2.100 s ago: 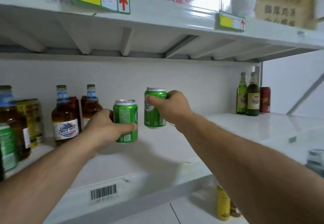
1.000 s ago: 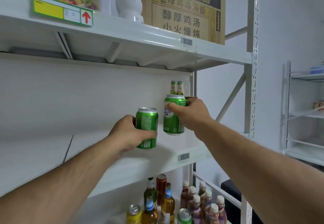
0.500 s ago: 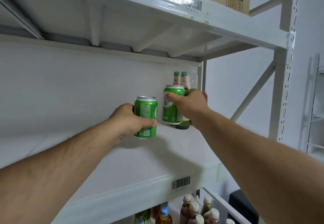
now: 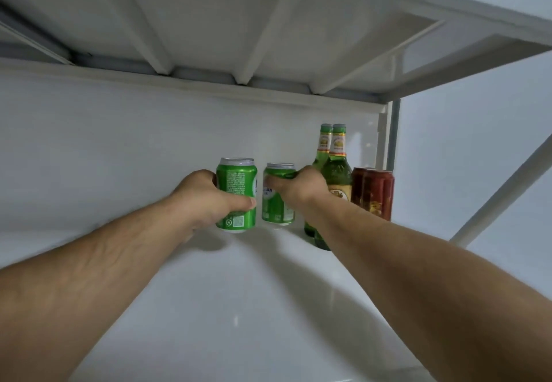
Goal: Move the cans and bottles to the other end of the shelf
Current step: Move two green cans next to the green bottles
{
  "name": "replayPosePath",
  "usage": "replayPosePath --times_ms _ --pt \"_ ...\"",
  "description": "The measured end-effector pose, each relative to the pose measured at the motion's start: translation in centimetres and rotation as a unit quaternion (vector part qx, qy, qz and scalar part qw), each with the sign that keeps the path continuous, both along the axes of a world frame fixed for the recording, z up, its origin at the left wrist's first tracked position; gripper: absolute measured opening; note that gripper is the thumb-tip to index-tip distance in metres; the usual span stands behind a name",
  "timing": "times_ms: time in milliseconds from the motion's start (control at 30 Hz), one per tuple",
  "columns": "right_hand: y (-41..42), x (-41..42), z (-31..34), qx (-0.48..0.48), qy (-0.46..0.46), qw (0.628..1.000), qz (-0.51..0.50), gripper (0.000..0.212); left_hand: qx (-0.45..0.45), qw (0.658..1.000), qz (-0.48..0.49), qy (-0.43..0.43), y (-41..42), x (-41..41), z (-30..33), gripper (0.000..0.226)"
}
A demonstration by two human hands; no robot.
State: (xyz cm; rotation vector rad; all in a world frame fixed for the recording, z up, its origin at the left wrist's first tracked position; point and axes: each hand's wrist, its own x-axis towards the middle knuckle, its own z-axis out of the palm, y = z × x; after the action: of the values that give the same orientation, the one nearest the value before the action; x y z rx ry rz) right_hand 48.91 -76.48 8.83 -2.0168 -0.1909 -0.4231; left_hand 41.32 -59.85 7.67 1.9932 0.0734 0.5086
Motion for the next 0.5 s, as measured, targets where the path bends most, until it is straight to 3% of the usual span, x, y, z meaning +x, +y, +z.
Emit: replayPosePath --times_ms 300,500 --pt "0.8 4.2 -2.0 -0.057 0.041 0.997 -0.009 0.043 -0.025 0.999 0.031 -0.002 0.8 1.9 -2.4 0.034" --pt "1.0 5.9 -3.6 -0.031 0.069 0.997 -0.004 0.046 -0.047 0.999 0.023 0.002 1.8 2.4 -3.2 0.038"
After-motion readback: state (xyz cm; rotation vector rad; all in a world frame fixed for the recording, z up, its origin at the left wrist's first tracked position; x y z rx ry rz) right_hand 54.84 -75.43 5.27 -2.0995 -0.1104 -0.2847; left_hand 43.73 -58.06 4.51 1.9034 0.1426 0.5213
